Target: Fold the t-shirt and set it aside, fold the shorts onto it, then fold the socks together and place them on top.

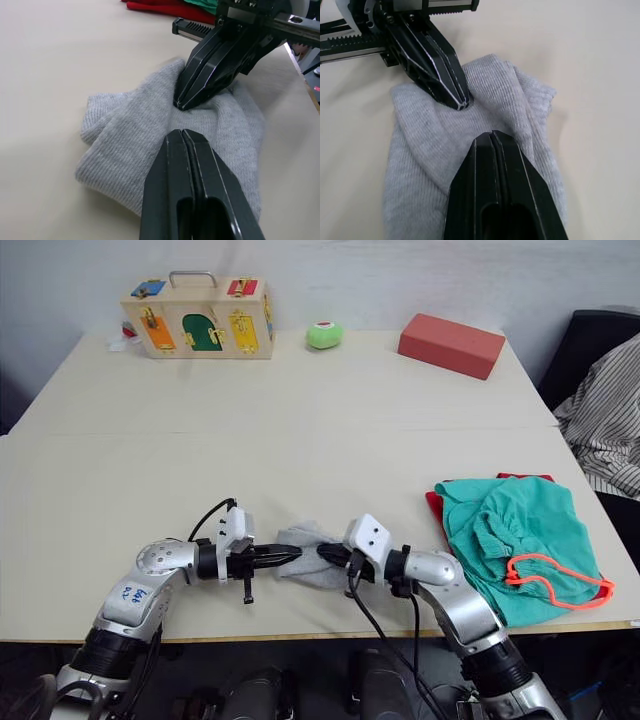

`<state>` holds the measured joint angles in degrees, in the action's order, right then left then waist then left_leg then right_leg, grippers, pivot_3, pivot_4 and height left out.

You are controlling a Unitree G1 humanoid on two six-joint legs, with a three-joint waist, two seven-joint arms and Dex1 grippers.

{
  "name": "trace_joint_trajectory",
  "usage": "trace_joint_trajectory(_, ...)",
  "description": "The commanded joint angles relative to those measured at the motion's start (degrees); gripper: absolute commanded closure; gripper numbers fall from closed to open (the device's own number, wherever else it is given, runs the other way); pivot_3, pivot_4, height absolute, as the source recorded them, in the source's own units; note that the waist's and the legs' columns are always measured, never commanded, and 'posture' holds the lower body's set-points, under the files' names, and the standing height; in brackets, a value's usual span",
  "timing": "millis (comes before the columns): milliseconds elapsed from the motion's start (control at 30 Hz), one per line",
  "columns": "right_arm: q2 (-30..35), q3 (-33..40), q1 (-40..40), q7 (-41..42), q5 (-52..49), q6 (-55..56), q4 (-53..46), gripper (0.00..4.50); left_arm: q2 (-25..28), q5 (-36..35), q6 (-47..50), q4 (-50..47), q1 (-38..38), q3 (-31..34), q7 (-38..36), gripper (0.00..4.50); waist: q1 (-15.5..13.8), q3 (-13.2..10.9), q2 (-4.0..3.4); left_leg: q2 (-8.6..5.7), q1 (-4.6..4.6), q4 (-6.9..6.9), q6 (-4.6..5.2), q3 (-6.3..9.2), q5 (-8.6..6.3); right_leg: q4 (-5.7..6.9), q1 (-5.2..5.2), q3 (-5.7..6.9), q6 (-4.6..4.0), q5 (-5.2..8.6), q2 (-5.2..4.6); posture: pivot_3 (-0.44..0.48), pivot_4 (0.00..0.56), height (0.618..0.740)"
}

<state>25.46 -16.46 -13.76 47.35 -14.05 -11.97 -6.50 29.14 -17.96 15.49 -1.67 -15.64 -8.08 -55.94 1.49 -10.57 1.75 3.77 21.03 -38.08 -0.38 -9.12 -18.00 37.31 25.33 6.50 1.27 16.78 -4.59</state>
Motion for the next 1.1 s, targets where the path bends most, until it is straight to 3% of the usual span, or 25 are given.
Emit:
trace_joint_trajectory(33,0.3,2.5,1.9,1.2,-0.8,1.4,3.1,4.50,-0.2,0.4,-0.8,0.3,0.4,0.0,0.0,4.49,0.0,0.0,0.00,0.00,0.00,0.00,0.00,0.00,0.00,0.01,0.00,0.00,0.00,0.00,0.00,0.000,0.150,0.740)
trace_joint_trajectory(200,-0.3,10.2,1.3,0.2,-15.7,-13.2,-5.4,4.50,-0.7,0.5,-4.0,1.7,-0.4,0.5,-0.7,4.49,-0.1,0.0,-0.01,0.01,0.03,0.00,0.00,0.03,0.02,0.04,0.02,-0.01,0.00,-0.01,-0.02,0.000,0.150,0.740)
trace_joint_trajectory(300,2.6,16.3,0.2,-2.6,-25.7,-26.6,-10.6,3.96,-0.8,0.7,-6.3,2.5,-1.0,0.7,-1.4,4.50,-0.1,0.0,-0.03,0.01,0.06,-0.01,0.00,0.05,0.02,0.05,0.04,0.00,-0.01,-0.01,-0.04,0.000,0.150,0.740)
trace_joint_trajectory(467,8.5,24.8,-1.7,-11.1,-41.4,-51.3,-12.9,2.14,-0.6,0.1,-7.0,2.4,-1.6,1.2,-2.1,4.50,-0.1,0.0,-0.03,0.01,0.10,0.02,0.27,0.12,-0.13,0.01,0.05,0.04,-0.02,-0.01,-0.06,0.000,0.150,0.740)
trace_joint_trajectory(500,9.4,27.2,-2.1,-13.8,-45.9,-58.3,-11.7,1.97,-0.5,-0.1,-7.0,2.3,-1.8,1.4,-2.2,4.50,-0.1,0.0,-0.04,0.01,0.11,0.02,0.29,0.12,-0.14,0.01,0.05,0.05,-0.03,0.00,-0.06,0.000,0.150,0.740)
trace_joint_trajectory(600,7.6,33.3,-2.1,-23.4,-56.0,-71.5,-8.0,1.04,-0.4,-0.6,-6.8,2.0,-2.3,2.0,-2.4,4.50,-0.1,0.0,-0.05,0.02,0.15,0.02,0.30,0.15,-0.14,0.00,0.06,0.07,-0.04,0.00,-0.07,0.000,0.150,0.740)
trace_joint_trajectory(700,3.9,33.8,-1.7,-30.1,-60.8,-77.9,-6.6,0.06,0.5,-0.4,-5.8,1.4,-2.2,1.9,-3.2,4.50,0.2,0.0,-0.06,0.02,0.16,0.03,0.31,0.15,-0.15,-0.01,0.06,0.07,-0.04,0.00,-0.05,0.000,0.150,0.740)
trace_joint_trajectory(867,-4.3,32.4,-3.9,-40.7,-67.5,-78.2,-3.0,0.02,1.8,0.8,-6.5,2.3,-1.8,2.0,-3.5,4.50,0.3,0.0,-0.08,0.07,0.13,0.06,0.28,0.14,-0.13,0.00,0.07,0.05,-0.04,0.00,0.05,0.000,0.150,0.740)
trace_joint_trajectory(1100,-13.4,28.4,-10.5,-48.1,-65.2,-74.9,3.8,0.02,0.9,1.5,-8.6,5.6,-1.7,1.6,-3.4,4.50,0.3,0.0,-0.08,0.07,0.14,0.08,0.25,0.10,-0.10,0.02,0.10,0.03,-0.03,0.00,0.04,0.000,0.150,0.740)
